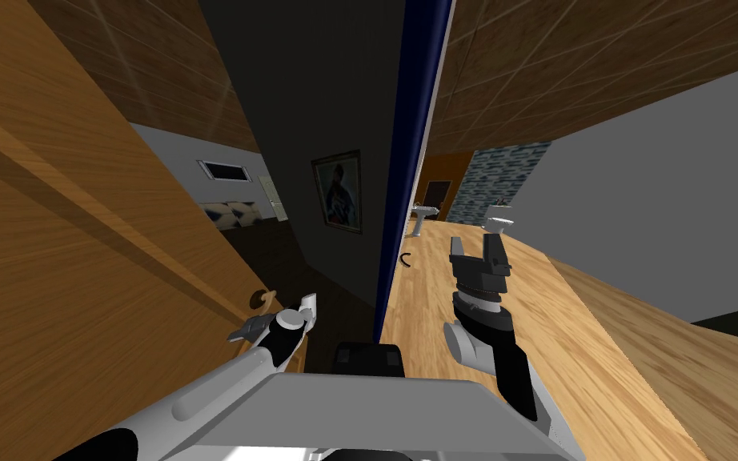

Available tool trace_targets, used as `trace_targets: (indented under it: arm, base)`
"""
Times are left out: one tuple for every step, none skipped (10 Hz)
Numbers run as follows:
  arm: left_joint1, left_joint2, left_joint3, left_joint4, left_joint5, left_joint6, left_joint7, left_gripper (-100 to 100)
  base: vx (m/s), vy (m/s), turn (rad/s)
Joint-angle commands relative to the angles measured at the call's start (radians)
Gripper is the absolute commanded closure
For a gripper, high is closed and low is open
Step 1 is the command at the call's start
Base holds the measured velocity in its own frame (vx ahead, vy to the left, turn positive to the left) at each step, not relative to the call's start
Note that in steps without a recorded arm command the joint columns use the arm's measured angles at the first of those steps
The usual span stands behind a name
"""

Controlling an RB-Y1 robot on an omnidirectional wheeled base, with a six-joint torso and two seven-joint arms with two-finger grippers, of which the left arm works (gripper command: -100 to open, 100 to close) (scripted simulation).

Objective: Push the door open

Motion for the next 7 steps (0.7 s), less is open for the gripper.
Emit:
trace_targets:
  arm:
    - [-0.006,-0.014,-0.008,-0.044,-0.006,0.017,-0.010,100]
    - [-0.008,0.030,0.019,0.060,0.013,-0.033,0.014,100]
    - [-0.008,0.030,0.019,0.060,0.013,-0.033,0.014,100]
    - [-0.008,0.030,0.019,0.060,0.013,-0.033,0.014,100]
    - [-0.008,0.030,0.019,0.060,0.013,-0.033,0.014,100]
    - [-0.009,0.029,0.034,0.059,0.023,-0.041,0.009,100]
    - [-0.009,0.029,0.034,0.059,0.023,-0.041,0.009,100]
  base:
    - [0.000,0.000,0.000]
    - [0.002,0.096,-0.025]
    - [0.002,0.092,-0.013]
    - [0.002,0.030,-0.012]
    - [0.000,0.000,0.000]
    - [0.010,0.040,-0.080]
    - [0.006,0.042,-0.045]
